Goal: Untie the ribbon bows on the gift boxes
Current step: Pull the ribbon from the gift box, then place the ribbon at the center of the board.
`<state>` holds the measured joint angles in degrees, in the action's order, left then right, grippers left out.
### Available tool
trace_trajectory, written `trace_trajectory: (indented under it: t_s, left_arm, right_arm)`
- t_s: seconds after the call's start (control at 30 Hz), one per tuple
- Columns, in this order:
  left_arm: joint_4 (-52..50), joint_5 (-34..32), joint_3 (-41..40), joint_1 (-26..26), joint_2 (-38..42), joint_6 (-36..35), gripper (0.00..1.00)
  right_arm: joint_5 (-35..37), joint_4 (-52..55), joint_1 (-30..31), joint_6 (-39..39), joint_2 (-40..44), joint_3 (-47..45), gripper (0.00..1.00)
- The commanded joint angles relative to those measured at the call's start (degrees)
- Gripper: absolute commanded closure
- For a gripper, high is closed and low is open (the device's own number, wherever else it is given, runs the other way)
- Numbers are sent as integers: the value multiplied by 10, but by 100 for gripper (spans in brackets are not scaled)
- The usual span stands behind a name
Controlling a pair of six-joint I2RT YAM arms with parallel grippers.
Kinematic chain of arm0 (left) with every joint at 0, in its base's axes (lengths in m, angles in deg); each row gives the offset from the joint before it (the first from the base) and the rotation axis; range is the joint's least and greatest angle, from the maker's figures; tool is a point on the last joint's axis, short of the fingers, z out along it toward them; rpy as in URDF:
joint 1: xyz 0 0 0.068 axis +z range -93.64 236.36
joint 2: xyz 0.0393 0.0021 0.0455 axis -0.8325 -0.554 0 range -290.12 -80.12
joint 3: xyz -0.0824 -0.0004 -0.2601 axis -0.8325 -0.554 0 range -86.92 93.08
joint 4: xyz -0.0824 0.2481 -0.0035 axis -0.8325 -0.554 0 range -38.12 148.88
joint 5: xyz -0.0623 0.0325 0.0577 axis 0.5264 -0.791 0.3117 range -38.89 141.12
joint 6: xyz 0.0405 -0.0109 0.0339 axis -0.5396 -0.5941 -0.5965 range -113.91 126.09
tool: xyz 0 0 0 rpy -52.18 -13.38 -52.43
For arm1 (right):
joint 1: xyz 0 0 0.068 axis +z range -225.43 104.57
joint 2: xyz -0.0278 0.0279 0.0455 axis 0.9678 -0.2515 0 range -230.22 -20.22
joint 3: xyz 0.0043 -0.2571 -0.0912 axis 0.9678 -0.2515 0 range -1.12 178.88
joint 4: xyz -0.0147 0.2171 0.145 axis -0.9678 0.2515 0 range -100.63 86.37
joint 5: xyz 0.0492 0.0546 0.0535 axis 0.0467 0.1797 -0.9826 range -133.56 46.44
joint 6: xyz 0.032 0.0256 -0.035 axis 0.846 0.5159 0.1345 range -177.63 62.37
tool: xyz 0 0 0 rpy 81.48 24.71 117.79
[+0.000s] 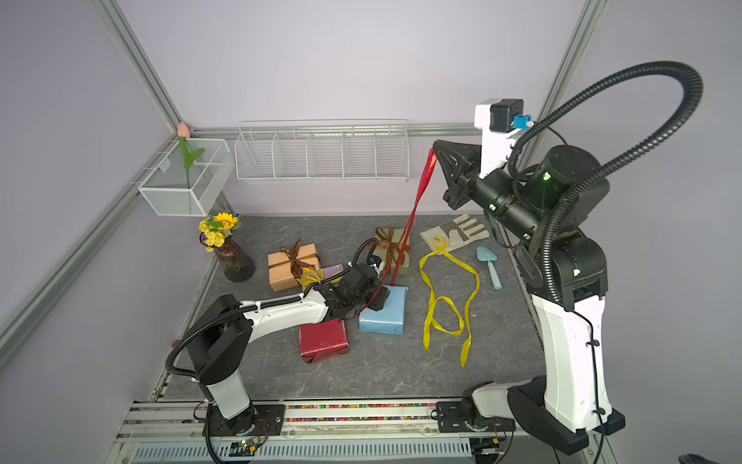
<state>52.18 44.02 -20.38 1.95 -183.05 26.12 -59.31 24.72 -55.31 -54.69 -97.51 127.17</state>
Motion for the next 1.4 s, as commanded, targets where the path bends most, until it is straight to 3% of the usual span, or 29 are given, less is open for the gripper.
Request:
trace_trajectory:
  t_s: [0.0, 0.13, 0.53, 0.73, 1.0, 1.37]
  left_arm:
    - [-57, 12, -22, -3, -39, 19, 41]
    - [-52, 17, -20, -3, -44, 26, 41]
    - [-49, 10, 1, 0, -75, 32, 41]
    - [-46, 14, 24, 36, -103, 31, 41]
    - [-68, 7, 46, 56, -92, -6, 40]
    - [-80, 16, 49, 55, -55, -4, 40]
  right_arm:
    - [32, -26, -4, -37, 22, 23, 93]
    - [53, 15, -3, -62, 17, 70, 93]
    - [118, 29, -3, -116, 41, 79, 93]
    - [154, 39, -3, -139, 52, 73, 93]
    - [208, 30, -3, -177, 85, 61, 93]
    - [299, 18, -4, -220, 97, 6, 93]
